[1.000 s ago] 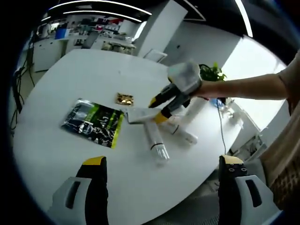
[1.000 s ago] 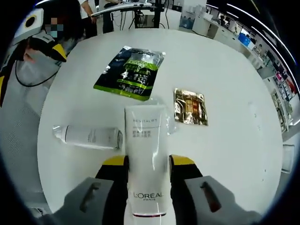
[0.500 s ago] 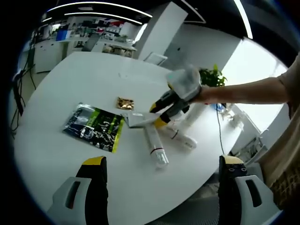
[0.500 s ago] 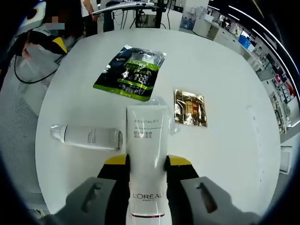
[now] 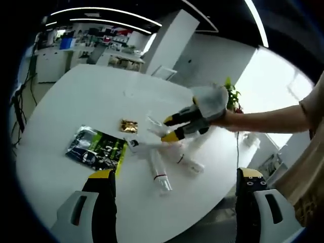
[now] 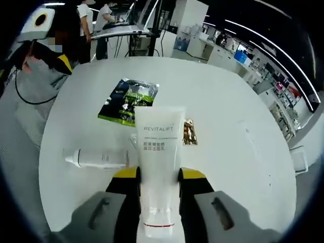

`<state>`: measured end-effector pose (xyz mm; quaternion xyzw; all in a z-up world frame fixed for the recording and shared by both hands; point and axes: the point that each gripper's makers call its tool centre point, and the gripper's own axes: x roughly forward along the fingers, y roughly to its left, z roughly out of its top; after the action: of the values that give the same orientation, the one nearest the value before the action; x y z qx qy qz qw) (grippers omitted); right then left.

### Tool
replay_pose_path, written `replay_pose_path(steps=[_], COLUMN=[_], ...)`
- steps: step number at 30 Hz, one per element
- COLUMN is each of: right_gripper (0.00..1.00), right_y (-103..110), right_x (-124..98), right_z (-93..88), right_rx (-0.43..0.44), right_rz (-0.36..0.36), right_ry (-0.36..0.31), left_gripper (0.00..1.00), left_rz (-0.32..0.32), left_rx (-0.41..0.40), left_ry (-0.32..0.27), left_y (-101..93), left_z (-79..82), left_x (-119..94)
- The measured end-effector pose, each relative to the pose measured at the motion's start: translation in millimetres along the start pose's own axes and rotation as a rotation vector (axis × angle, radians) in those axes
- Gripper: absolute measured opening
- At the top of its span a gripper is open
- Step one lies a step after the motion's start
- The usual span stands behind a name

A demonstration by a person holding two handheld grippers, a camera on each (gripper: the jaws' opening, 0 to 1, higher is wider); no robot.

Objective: Arrange the skincare products in the storage area until every visible bottle or jar stands upright without overlapping.

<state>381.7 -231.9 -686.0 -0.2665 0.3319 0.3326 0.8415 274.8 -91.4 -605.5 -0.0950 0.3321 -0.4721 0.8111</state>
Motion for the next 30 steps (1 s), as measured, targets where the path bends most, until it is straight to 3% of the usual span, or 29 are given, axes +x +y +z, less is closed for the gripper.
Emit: replay_pose_path(steps=[9,21,27,30], right_gripper=[0.27,0.27,0.27,0.27], right_y=[-0.4,19.7,35.5,45.2], right_x=[-50.4,-119.7,-144.9,-152.3], right_z=[9.3,35.3,45.7,50.3], right_rx=[0.119,0.243,0.283,0.279], right_rz=[-0.129,-0.259,-0.289,-0.295], right_ry=[-0.137,-0.316,-0.374,-0.39], left_gripper=[0.94,0.85,0.75,0.62], left_rz=[-0.004,-0.044,-0.08,-0.095], left_rx=[0.038,0.056,0.063,0.048], left_ry=[-0.057,-0.161,-0.162,-0.205], left_y=[-20.5,-62.9,-84.5,-94.7], left_z=[25.7,62.8,68.8,78.6], left_x=[0.6,12.4,25.8,33.2])
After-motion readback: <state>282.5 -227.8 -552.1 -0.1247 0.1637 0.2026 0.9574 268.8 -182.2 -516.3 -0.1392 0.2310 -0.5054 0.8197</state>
